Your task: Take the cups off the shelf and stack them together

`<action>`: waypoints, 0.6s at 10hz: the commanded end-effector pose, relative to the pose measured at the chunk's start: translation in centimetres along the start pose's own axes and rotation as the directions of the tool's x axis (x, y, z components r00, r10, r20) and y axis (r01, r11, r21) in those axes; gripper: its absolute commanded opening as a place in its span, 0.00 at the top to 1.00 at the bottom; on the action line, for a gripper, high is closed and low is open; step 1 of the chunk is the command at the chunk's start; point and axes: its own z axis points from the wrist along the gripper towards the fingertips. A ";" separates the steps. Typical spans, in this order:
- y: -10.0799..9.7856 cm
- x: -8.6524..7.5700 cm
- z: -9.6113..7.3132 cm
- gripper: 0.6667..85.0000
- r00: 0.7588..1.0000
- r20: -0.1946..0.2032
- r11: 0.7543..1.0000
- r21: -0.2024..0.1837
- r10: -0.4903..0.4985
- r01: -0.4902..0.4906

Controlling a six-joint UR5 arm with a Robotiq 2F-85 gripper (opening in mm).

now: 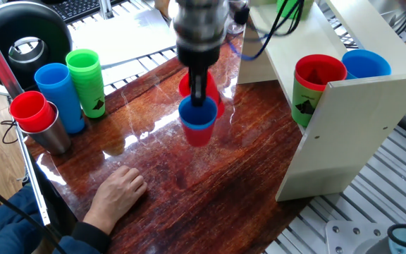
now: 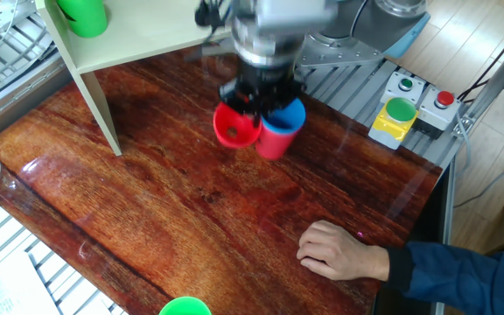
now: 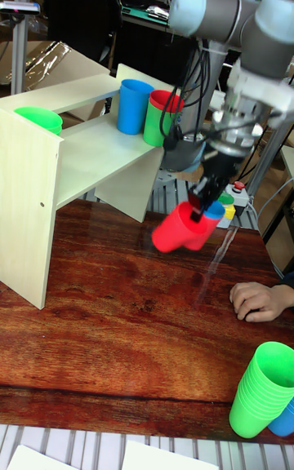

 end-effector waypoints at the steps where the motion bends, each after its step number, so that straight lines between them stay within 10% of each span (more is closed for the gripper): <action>1: 1.5 -1.4 3.5 0.99 1.000 0.031 1.000 -0.017 0.007 -0.006; 6: 1.8 -1.1 6.6 0.99 0.999 0.042 0.999 -0.019 -0.031 0.032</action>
